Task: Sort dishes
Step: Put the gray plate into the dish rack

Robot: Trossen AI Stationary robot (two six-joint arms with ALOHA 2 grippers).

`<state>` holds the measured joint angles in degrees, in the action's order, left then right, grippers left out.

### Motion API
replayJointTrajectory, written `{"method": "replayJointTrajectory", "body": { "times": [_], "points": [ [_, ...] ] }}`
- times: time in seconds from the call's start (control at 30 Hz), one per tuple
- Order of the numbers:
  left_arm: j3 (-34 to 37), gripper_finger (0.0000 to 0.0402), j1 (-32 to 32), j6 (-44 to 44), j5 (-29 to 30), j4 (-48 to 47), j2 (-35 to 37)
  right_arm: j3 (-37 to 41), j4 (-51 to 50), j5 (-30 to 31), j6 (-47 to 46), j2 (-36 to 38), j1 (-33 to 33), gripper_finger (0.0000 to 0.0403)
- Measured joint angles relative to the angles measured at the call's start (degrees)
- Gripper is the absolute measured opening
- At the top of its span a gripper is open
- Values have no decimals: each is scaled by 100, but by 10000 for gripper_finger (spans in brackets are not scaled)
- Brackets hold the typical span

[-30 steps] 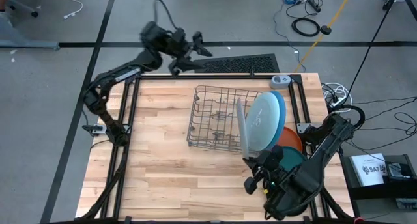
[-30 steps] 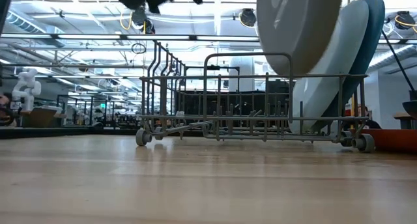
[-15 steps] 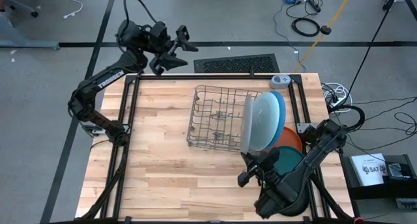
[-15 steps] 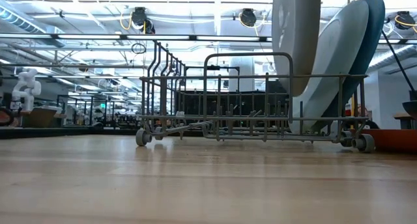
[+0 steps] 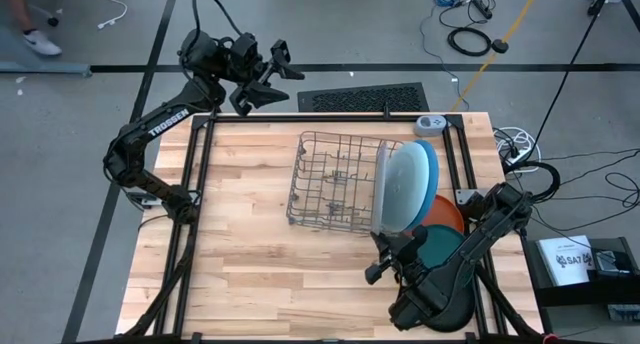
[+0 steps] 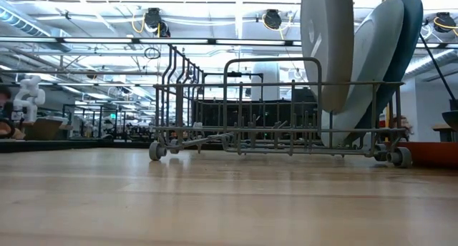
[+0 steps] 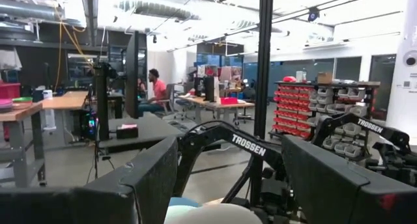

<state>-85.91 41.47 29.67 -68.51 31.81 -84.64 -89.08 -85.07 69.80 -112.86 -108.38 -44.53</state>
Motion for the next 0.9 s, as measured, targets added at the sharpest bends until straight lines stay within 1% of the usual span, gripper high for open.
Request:
{"method": "replayJointTrajectory", "body": {
  "times": [0.1, 0.17, 0.27, 0.33, 0.47, 0.63, 0.9],
  "points": [
    [-1, 271, 0, 0, 0, -1, 0, 57, 205, 88, 97, 0, -2, 3],
    [0, 271, -2, -2, -2, -4, 0, 59, 478, 186, 336, 0, -2, 3],
    [0, 271, -2, -34, -4, -90, 0, 46, 964, 517, 718, 5, -4, 3],
    [0, 271, -2, -92, -7, -189, 0, 39, 1028, 518, 885, 14, -4, 3],
    [0, 271, -25, -329, -12, -518, 0, 42, 993, 456, 862, 15, 31, 3],
    [0, 271, -42, -632, -22, -866, 0, 42, 971, 141, 909, 20, 163, 3],
    [0, 271, -63, -645, -24, -892, 0, 59, 928, -262, 1008, 22, 407, 3]
  ]
}}
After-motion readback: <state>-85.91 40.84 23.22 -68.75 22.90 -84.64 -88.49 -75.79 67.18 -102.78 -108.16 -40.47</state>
